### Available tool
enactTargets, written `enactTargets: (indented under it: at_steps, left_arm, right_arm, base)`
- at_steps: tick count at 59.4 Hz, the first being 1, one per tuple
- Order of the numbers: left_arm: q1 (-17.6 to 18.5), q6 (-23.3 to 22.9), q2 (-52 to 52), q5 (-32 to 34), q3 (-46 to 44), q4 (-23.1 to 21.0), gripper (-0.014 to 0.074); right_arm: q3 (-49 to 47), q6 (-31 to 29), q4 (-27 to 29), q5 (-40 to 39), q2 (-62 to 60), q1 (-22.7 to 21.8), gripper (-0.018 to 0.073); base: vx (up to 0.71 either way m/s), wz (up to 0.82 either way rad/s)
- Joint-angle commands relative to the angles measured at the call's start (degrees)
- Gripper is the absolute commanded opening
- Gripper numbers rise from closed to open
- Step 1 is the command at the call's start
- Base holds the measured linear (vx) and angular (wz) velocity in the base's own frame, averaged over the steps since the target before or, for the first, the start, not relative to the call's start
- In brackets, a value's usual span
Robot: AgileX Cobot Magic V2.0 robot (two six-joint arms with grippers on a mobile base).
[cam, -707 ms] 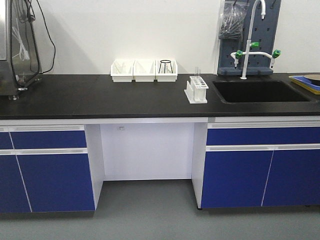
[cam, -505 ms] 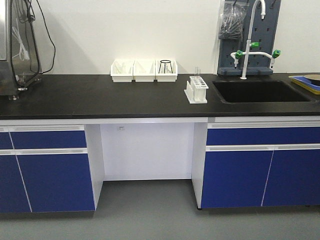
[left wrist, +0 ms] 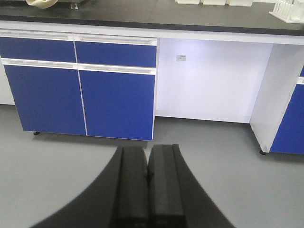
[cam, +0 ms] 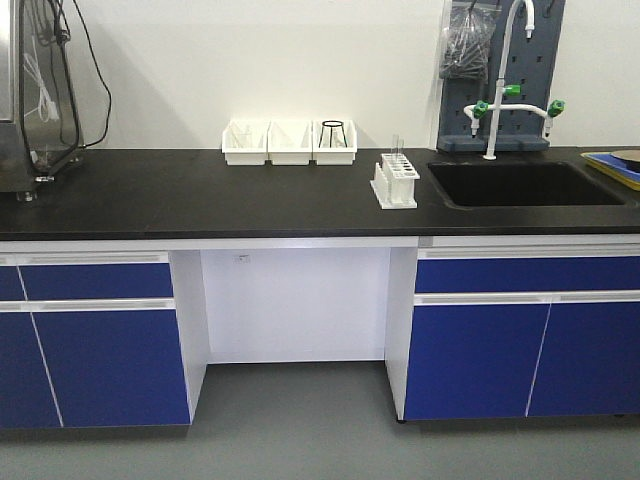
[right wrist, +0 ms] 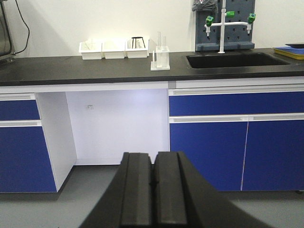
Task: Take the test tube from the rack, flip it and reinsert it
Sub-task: 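Drive the base toward the white test-tube rack on the bench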
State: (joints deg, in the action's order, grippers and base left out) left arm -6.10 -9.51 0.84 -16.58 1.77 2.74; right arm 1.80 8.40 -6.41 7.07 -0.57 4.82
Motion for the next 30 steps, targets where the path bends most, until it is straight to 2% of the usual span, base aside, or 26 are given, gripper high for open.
enactTargets:
  at_steps: [1,13,30]
  left_arm:
    - [0.4,0.0,0.2,5.0,0.1,-0.2,-0.0006]
    - [0.4,0.0,0.2,5.0,0.1,-0.2,-0.0006]
    - [0.4,0.0,0.2,5.0,0.1,-0.2,-0.0006]
  right_arm:
    - [0.0,-0.6,-0.5,-4.8,-0.6,-0.2,-0.0009]
    - [0.0,-0.6,-0.5,-4.8,-0.6,-0.2,-0.0009]
    - [0.0,-0.6,-0.5,-4.8,-0.6,-0.2,-0.0009]
  base:
    - [0.12,0.01]
    - [0.21,-0.04]
    - [0.36,-0.07]
